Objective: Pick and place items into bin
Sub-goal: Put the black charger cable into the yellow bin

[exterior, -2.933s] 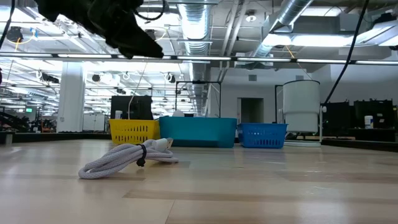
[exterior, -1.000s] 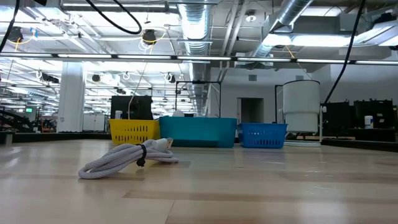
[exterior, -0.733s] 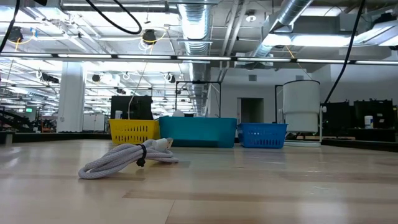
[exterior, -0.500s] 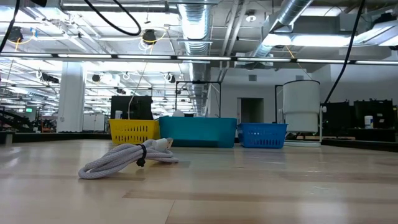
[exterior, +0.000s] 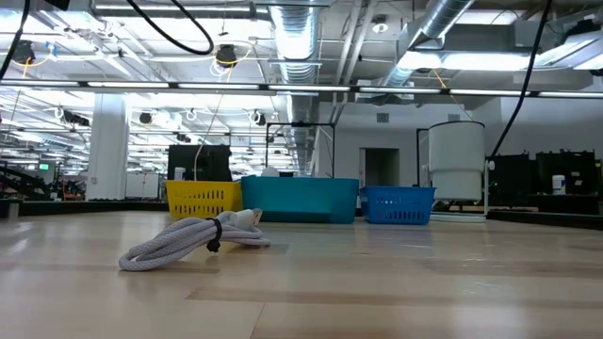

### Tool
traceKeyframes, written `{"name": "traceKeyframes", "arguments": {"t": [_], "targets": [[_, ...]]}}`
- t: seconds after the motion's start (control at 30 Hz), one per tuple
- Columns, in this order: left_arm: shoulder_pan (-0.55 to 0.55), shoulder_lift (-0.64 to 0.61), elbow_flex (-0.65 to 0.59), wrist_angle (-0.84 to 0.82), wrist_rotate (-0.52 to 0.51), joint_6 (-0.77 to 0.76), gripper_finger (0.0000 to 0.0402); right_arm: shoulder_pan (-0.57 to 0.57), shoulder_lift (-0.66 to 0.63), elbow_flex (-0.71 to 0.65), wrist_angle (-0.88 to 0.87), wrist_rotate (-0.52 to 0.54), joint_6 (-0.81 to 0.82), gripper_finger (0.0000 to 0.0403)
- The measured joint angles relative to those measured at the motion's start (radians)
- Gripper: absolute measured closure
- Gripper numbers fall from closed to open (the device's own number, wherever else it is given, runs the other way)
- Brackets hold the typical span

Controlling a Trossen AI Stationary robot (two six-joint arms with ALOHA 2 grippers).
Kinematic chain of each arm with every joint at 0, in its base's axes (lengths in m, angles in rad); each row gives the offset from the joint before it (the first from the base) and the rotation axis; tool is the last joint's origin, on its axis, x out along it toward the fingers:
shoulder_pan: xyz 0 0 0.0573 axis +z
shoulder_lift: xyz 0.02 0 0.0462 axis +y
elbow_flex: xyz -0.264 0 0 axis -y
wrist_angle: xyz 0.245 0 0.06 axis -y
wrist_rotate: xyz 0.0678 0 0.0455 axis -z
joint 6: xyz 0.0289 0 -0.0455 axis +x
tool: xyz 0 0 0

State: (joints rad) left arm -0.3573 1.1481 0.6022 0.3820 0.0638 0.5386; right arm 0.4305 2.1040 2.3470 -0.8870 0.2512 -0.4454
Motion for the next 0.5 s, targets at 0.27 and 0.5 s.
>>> {"name": "traceKeyframes", "arguments": {"t": [0.27, 0.5], "targets": [[-0.001, 0.000, 0.002, -0.008, -0.058, 0.002, 0.0395, 0.000, 0.000, 0.000, -0.002, 0.008, 0.016, 0.0336], [-0.001, -0.001, 0.002, -0.063, -0.113, 0.000, 0.0396, 0.001, 0.001, -0.001, -0.001, 0.009, 0.018, 0.0309]]}}
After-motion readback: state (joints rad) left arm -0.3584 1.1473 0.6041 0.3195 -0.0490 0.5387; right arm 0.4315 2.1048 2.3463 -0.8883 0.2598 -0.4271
